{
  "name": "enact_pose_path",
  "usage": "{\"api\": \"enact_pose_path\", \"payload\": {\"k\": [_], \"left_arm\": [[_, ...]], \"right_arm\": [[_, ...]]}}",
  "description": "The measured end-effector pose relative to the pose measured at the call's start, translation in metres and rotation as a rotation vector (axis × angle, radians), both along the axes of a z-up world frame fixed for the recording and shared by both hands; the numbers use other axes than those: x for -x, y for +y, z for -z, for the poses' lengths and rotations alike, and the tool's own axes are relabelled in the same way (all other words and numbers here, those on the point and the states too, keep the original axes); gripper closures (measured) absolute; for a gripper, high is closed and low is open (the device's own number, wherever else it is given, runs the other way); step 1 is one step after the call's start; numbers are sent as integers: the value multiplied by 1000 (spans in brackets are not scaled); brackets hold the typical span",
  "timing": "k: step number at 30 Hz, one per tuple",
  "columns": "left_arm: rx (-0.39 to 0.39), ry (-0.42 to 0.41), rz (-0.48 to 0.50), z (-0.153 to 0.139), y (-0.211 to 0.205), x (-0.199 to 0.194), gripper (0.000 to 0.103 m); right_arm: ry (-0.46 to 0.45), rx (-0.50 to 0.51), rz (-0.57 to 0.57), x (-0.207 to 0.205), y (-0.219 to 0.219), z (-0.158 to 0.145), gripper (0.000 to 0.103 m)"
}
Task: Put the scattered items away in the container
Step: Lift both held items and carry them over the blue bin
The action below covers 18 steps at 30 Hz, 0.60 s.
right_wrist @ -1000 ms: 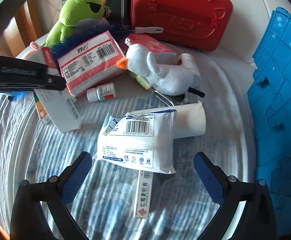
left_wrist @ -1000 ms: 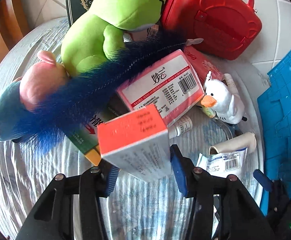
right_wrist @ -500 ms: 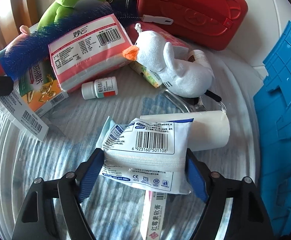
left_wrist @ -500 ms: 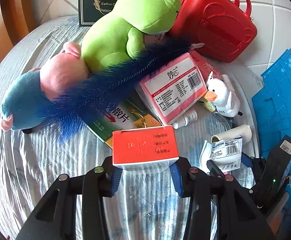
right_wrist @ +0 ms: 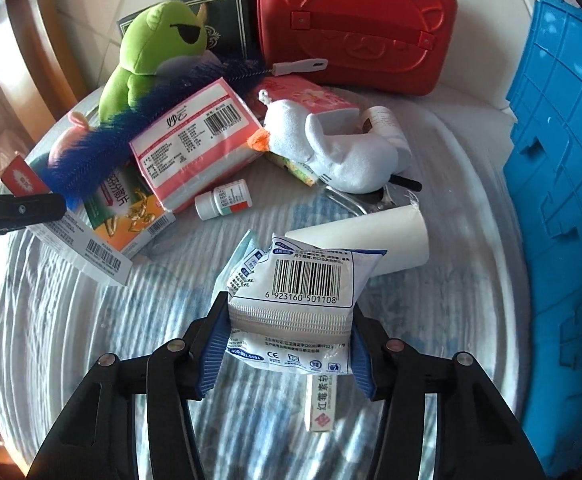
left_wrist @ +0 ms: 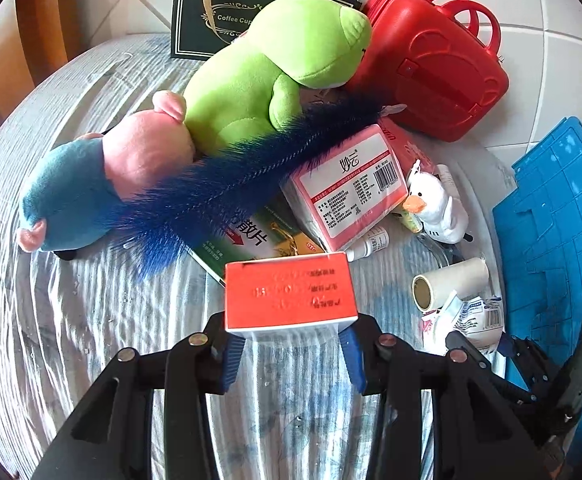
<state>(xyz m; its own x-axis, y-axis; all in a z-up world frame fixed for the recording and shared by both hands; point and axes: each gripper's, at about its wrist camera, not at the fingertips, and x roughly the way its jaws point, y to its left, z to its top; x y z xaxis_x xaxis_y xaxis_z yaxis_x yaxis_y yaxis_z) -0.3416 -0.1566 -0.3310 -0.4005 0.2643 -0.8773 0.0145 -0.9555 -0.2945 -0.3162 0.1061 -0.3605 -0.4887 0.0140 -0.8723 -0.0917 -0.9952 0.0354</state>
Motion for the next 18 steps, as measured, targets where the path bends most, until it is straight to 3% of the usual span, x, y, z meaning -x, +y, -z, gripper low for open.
{"api": "enact_pose_path", "payload": {"k": [9, 18], "left_arm": [[-4, 42, 2, -28, -2, -21, 62], [23, 121, 19, -81, -9, -49, 62]], "right_arm": [[78, 13, -6, -25, -8, -55, 51], [152, 18, -7, -60, -15, -112, 51]]}}
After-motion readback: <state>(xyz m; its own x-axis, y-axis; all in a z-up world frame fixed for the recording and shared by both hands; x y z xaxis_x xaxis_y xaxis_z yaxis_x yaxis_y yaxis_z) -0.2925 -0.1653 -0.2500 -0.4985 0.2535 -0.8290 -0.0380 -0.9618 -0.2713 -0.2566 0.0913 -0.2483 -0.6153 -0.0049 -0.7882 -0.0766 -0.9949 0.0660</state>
